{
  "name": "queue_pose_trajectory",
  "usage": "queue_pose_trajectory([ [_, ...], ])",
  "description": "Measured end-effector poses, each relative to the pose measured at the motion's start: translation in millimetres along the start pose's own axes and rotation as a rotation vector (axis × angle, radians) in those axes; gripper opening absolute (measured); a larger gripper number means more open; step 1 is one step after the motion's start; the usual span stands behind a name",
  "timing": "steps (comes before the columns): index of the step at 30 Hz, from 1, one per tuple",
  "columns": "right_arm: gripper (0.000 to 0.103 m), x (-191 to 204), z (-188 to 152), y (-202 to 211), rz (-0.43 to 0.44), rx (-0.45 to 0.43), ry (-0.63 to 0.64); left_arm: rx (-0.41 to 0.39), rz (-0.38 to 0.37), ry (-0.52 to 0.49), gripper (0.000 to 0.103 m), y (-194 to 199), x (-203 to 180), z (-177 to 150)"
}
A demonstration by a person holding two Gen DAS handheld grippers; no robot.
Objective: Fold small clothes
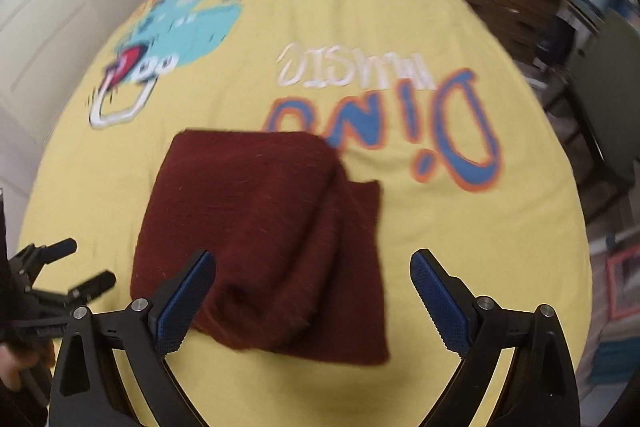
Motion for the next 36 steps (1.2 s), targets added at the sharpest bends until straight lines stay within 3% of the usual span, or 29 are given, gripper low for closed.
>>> queue_pose_trajectory([
  [1,0.084,6.6,1.9,-8.1,0.014,0.026,0.010,0.008,-0.001,0.008,0.102,-3.3,2.9,-3.4],
  [2,0.065,14.2,2.5,-19.6,0.035,0.065,0.015,0.017,-0.003,0.015,0.102,-6.4,6.2,-8.2],
  [3,0.057,20.5,0.9,-31.3,0.057,0.103,0.013,0.022,-0.005,0.020,0.102,-9.1,7.0,-9.6],
  [9,0.052,27.4,-28.7,-84.4,0.070,0.260,-0.008,0.052,-0.024,-0.003,0.102,-19.8,7.2,-24.4],
  [14,0.028,6.9,-39.8,-81.6,0.120,0.236,-0.092,0.063,-0.040,-0.015,0.102,-22.0,3.3,-31.7],
  [24,0.021,-32.4,-46.0,-33.4,0.104,0.117,-0.117,0.047,-0.036,-0.042,0.102,-17.1,-12.7,-28.0],
  [29,0.021,-53.5,-79.0,-40.7,0.086,0.149,-0.138,0.044,-0.044,-0.057,0.102,-16.8,-25.1,-27.5],
  [33,0.021,-54.2,-102.3,-67.7,-0.016,0.215,-0.092,0.049,-0.038,-0.057,0.102,-21.5,-31.2,-27.6],
  [36,0.024,-58.3,-104.2,-68.7,-0.001,0.187,-0.147,0.055,-0.033,-0.054,0.102,-24.6,-31.6,-28.8],
])
Point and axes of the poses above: each gripper's, at about its wrist camera, not at the fingertips, and y roughly against the way its jaws point, x to its left, z to its top, the point moved 7 cm from there along -y, roughly the way its jaws point, and after that the axes turned 3 degrees about y, right-handed, at the moved point
